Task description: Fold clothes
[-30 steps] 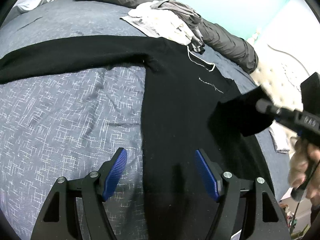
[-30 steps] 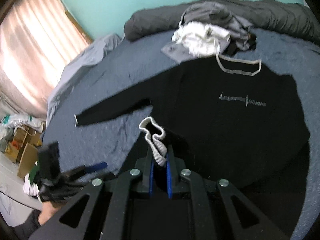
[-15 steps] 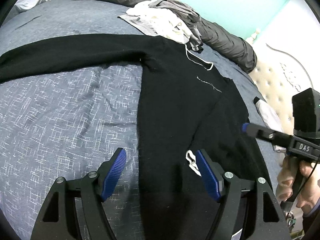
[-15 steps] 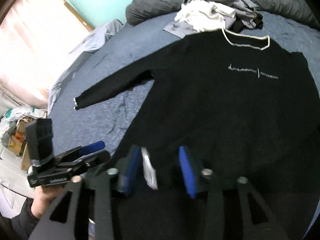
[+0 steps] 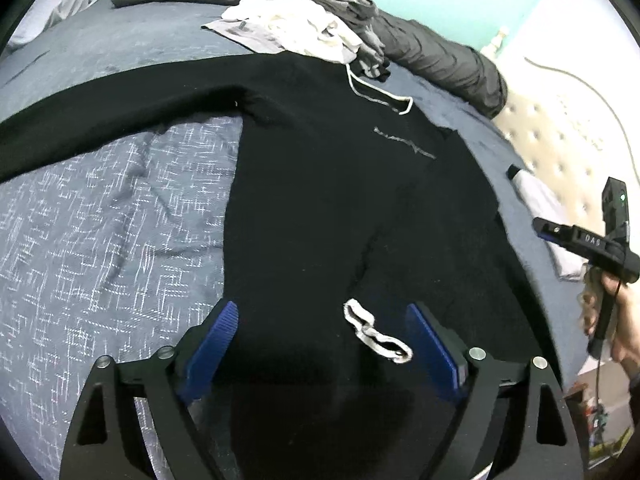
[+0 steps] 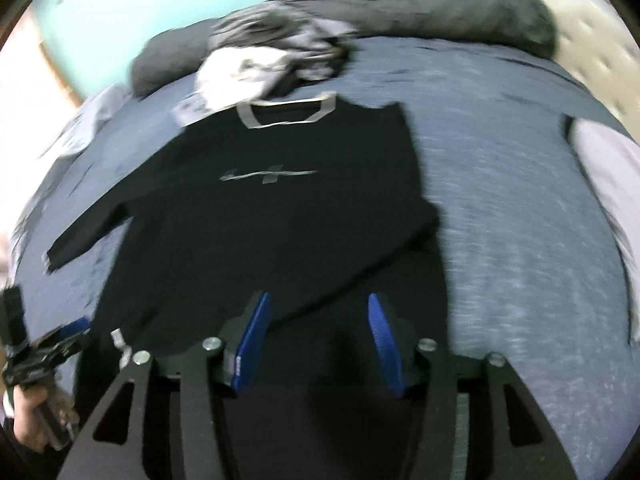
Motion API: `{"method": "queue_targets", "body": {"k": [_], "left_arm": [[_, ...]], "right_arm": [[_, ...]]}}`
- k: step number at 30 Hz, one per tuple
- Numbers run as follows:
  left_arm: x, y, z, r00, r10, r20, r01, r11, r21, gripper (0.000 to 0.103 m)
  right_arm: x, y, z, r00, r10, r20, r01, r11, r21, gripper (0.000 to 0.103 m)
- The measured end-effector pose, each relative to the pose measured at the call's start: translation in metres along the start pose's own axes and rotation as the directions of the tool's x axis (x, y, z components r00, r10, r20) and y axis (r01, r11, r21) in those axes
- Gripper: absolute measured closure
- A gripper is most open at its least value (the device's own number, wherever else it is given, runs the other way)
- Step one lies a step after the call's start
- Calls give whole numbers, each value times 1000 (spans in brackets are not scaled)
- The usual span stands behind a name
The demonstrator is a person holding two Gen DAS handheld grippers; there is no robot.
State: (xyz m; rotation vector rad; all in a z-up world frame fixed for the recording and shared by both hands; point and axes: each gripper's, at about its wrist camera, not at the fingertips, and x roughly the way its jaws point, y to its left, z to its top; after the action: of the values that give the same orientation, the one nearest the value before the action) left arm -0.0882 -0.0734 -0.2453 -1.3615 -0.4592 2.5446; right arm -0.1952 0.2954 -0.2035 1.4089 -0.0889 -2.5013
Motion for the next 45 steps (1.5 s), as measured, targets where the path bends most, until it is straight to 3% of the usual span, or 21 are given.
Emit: {"method": "queue_targets", "body": {"k": [6, 16, 33, 35, 39, 41, 45], "left_arm": [[7, -4, 7, 998, 56, -3, -56, 998, 16, 6], [26, -6, 6, 993, 113, -40, -111, 993, 49, 5], [32, -8, 1, 990, 135, -48, -132, 989, 60, 2], [33, -7, 1, 989, 138, -50, -135, 989, 60, 2], [36, -6, -1, 988, 144, -62, -141, 988, 57, 2], [37, -5, -1, 987, 144, -67, -141, 989, 53, 2], [36, -5, -1, 987, 145, -68, -142, 988, 53, 2]], "right_arm": [[17, -52, 6, 995, -91, -28, 93, 993, 69, 47], [61, -83, 30, 978, -198, -61, 199, 980, 11, 47], [106, -81, 45, 978, -207, -31, 202, 973, -109, 48], [108, -80, 46, 981, -196, -15, 193, 974, -116, 55], [107, -81, 47, 986, -169, 5, 168, 980, -109, 83], [107, -78, 48, 986, -168, 19, 169, 979, -111, 92], [101, -79, 43, 980, -193, 52, 197, 977, -82, 94]]}}
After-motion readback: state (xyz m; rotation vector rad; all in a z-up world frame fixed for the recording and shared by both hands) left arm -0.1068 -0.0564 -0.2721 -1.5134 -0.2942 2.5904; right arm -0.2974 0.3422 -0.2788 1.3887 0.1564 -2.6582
